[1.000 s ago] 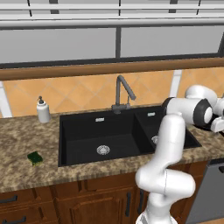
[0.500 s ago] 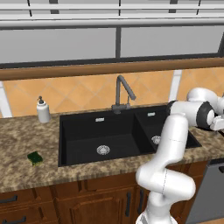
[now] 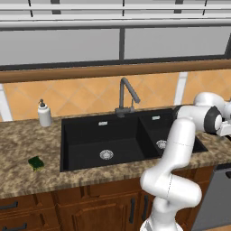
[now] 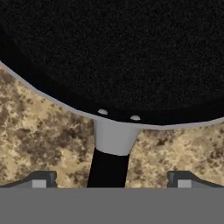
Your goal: Pick the pan and sponge and place them into the sink. Then turn on the water.
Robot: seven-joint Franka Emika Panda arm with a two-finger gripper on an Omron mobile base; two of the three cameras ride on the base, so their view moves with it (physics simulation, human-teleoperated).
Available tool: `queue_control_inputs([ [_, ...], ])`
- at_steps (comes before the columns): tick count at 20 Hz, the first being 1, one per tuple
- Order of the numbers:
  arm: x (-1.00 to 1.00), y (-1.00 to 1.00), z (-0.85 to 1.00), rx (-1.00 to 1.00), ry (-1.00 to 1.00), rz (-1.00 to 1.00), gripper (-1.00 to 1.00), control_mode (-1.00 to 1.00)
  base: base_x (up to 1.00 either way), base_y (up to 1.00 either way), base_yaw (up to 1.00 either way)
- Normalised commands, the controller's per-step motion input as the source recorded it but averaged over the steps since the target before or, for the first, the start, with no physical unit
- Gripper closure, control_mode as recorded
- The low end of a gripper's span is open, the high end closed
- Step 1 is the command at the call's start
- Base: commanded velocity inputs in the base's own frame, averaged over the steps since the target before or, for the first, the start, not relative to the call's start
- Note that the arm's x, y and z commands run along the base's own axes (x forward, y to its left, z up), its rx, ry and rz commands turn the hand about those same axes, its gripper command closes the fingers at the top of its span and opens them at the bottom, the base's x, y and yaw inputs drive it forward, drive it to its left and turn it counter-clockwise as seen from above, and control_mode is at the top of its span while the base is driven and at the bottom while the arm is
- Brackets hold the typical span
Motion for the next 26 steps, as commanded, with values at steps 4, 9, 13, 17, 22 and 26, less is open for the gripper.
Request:
queue_control_inputs([
  [4, 0.00, 0.00, 0.00, 0.00, 0.00, 0.00, 1.00, -1.00, 0.00, 0.00, 0.00],
  [9, 0.00, 0.00, 0.00, 0.00, 0.00, 0.00, 1.00, -1.00, 0.00, 0.00, 0.00],
  [13, 0.00, 0.00, 0.00, 0.00, 0.00, 0.00, 1.00, -1.00, 0.00, 0.00, 0.00],
  [17, -0.06, 0.03, 0.00, 0.00, 0.00, 0.03, 1.00, -1.00, 0.00, 0.00, 0.00],
  [22, -0.28, 0.24, 0.20, 0.00, -0.03, 0.09, 1.00, -1.00, 0.00, 0.00, 0.00],
  [26, -0.51, 0.39, 0.43, 0.02, -0.13, 0.03, 1.00, -1.00, 0.00, 0.00, 0.00],
])
